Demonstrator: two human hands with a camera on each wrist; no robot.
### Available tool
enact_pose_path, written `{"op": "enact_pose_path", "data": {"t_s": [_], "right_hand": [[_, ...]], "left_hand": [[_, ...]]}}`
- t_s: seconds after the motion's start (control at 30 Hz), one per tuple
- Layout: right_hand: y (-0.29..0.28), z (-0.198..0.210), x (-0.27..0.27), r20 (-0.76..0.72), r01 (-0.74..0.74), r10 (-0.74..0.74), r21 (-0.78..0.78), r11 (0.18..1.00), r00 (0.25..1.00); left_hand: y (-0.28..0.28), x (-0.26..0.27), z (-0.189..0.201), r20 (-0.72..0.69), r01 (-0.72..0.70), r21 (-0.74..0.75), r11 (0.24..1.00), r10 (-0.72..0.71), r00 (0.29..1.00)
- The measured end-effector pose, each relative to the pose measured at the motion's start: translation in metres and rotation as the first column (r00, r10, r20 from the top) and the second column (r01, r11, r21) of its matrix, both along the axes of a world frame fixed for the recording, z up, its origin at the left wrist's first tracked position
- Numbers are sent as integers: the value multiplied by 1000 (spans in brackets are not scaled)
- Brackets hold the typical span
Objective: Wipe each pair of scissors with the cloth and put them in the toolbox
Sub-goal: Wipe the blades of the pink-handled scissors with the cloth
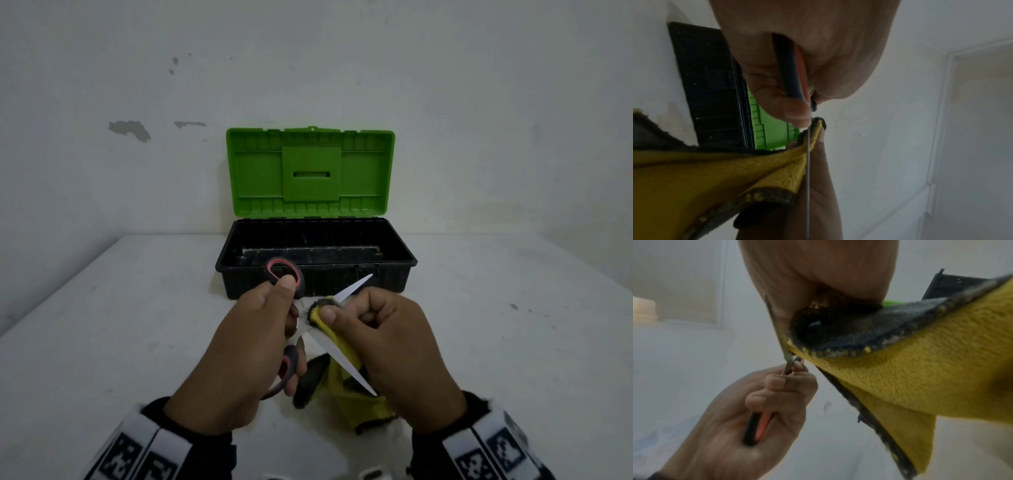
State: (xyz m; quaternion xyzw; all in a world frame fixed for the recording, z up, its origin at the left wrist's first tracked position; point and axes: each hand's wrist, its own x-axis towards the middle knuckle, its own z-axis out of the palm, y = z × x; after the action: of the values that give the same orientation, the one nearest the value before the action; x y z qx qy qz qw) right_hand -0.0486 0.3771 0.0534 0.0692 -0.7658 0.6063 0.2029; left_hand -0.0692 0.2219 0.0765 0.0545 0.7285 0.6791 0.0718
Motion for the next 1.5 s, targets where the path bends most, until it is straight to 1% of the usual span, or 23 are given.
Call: {"op": "enact_pose_path", "data": {"t_s": [0.13, 0.27, 0.3, 0.43, 0.57, 0.7, 0.77, 0.87, 0.93, 1.0, 1.03, 1.17, 1.23, 1.33, 1.4, 1.5], "right_hand": [[9, 0, -7, 10, 70, -70, -142, 987, 998], [2, -1, -1, 51, -34, 41, -126, 991, 998], [3, -1, -2, 59, -41, 49, -137, 990, 997], [10, -2, -7, 79, -12, 35, -270, 963, 996], [3, -1, -4, 97, -49, 76, -256, 966, 992], [12, 0, -11, 67, -4, 29, -345, 939, 997], [9, -2, -9, 79, -43, 75, -349, 936, 994], [3, -2, -4, 121, -96, 139, -309, 946, 983], [7, 1, -8, 122, -81, 132, -357, 930, 984], [14, 3, -13, 116, -52, 116, -450, 892, 986], [14, 2, -13, 120, -52, 121, -463, 885, 985], [2, -4, -6, 146, -132, 198, -369, 920, 969], [3, -7, -9, 155, -132, 208, -396, 909, 966], [13, -5, -19, 185, -44, 140, -444, 895, 973], [21, -2, -25, 208, 39, 60, -439, 898, 976], [31, 5, -26, 192, 124, -48, -407, 905, 980]], "left_hand": [[0, 1, 0, -29, -6, -1, 1000, 6, 1000], [-2, 2, 0, -20, -8, 6, 1000, 8, 1000], [-2, 3, -1, -18, -6, 15, 1000, 6, 1000], [-3, 2, -2, -42, -3, 27, 1000, 4, 999], [-4, 2, -1, -42, 7, 12, 1000, -6, 999], [-4, 1, -3, -62, 4, 9, 1000, -3, 998], [-6, 1, -3, -53, 14, 13, 1000, -13, 999], [-7, 1, -2, -41, 33, 5, 999, -33, 999], [-7, 1, -2, -45, 25, 10, 1000, -25, 999], [-6, 1, -2, -48, 19, 2, 1000, -19, 999], [-6, 1, -2, -50, 16, -6, 1000, -16, 999], [-8, 0, -1, -47, 16, -15, 1000, -16, 999], [-7, -1, -2, -51, 10, -24, 1000, -11, 999], [-7, -1, -4, -54, -13, -40, 999, 11, 999], [-7, -1, -6, -52, -28, -30, 999, 26, 998], [-7, -2, -8, -53, -56, -36, 998, 55, 997]]}}
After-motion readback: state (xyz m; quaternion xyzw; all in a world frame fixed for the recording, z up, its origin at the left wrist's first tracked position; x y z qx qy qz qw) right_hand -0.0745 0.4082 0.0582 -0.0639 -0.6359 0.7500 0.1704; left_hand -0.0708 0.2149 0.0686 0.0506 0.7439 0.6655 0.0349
